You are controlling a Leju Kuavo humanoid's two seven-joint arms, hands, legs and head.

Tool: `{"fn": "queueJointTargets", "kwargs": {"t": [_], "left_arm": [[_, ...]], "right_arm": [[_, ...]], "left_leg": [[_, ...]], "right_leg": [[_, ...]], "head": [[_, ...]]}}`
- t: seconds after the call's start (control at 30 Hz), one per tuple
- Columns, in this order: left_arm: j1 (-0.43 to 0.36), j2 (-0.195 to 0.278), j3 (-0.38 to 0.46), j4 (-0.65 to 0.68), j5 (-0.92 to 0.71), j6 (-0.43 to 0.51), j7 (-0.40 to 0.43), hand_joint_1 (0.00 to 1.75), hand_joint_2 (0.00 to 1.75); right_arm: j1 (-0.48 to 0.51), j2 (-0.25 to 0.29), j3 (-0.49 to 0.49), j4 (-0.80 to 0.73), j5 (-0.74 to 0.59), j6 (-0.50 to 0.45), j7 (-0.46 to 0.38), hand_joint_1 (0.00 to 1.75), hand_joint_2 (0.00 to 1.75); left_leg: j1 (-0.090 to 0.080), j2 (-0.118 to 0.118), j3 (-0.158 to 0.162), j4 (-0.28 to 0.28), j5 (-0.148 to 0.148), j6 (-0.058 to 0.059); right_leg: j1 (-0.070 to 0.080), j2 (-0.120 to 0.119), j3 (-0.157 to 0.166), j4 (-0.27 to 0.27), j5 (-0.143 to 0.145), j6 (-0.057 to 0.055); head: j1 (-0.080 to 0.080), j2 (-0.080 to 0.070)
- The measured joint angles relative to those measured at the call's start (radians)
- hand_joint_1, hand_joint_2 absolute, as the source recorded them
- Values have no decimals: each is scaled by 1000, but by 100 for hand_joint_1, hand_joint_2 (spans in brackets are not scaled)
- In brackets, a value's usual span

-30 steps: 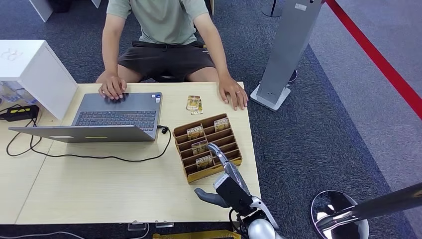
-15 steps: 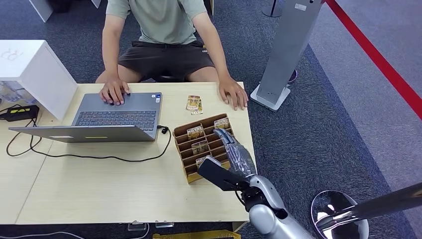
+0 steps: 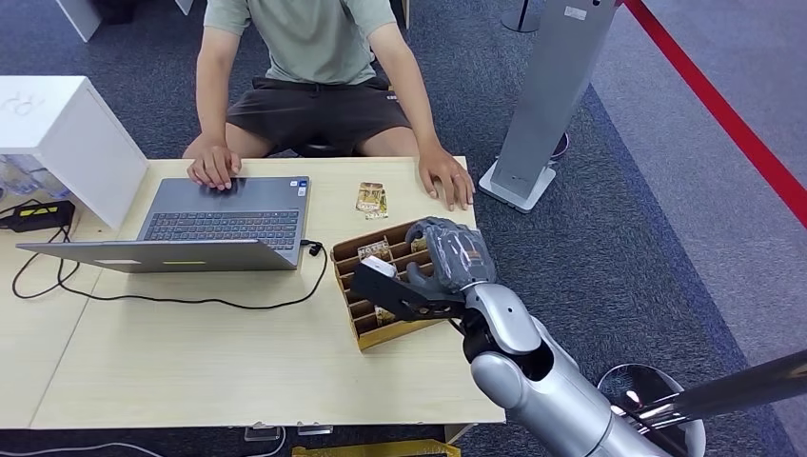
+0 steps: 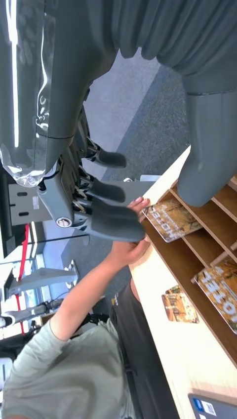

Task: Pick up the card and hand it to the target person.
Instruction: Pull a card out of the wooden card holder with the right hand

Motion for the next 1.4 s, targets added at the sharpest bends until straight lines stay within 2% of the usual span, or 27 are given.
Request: {"fn": "queueJointTargets", "kwargs": {"t": [0.27,0.6,0.7,1.1,1.4], "left_arm": [[0,-2,0,0,5,0,-3,0,0],[0,-4,0,0,10,0,-10,0,0],[0,-5,0,0,10,0,-10,0,0],[0,-7,0,0,10,1,-10,0,0],[0,-10,0,0,10,0,-10,0,0]], "right_arm": [[-28,6,71,13,-29,-3,21,124,175],[-18,14,120,64,-45,-25,33,90,175],[-5,22,125,80,-47,-35,33,87,175],[26,37,137,134,-31,-45,34,93,175],[28,55,143,161,-4,-44,52,89,175]], "left_leg": [[0,0,0,0,0,0],[0,0,0,0,0,0],[0,0,0,0,0,0],[0,0,0,0,0,0],[0,0,0,0,0,0]], "right_leg": [[0,0,0,0,0,0],[0,0,0,0,0,0],[0,0,0,0,0,0],[0,0,0,0,0,0],[0,0,0,0,0,0]], "head": [[-1,0],[0,0],[0,0],[0,0],[-1,0]]}}
